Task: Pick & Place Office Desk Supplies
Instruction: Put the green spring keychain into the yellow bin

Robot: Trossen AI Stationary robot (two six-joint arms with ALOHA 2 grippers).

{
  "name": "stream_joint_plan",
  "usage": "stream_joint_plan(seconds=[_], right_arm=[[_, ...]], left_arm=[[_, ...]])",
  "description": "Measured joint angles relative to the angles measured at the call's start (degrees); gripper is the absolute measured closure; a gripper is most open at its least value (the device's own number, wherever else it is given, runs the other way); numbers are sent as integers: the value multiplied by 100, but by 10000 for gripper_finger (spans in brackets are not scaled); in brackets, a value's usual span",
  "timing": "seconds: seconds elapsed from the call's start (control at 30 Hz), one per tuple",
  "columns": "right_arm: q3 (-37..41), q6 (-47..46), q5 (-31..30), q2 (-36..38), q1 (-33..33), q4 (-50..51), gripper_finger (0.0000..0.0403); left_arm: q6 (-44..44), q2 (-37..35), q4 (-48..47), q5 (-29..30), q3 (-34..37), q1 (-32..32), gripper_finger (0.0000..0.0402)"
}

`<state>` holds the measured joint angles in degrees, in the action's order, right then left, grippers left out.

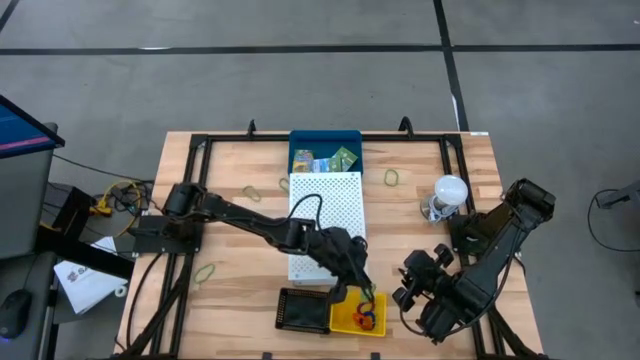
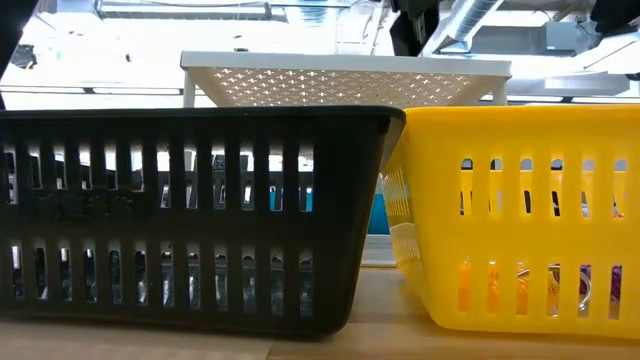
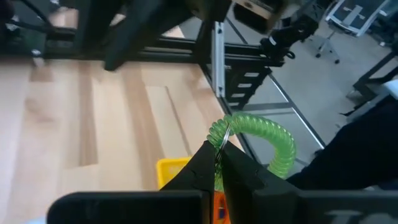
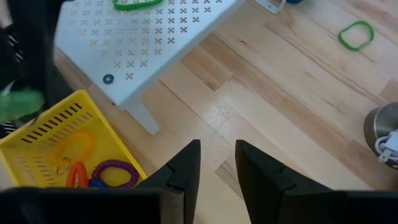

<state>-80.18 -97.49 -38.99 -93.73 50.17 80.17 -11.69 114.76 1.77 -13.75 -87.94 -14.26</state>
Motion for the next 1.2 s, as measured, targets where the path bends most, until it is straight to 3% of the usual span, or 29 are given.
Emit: stream_joint_plan(seconds=[1.03, 1.2], right_arm=[[0, 46, -1, 0, 1, -153, 305], [0, 46, 0, 0, 2, -154, 305]], left_arm=[[70, 111, -49, -18, 2, -291, 395], [187, 111, -41, 36, 2, -298, 372]])
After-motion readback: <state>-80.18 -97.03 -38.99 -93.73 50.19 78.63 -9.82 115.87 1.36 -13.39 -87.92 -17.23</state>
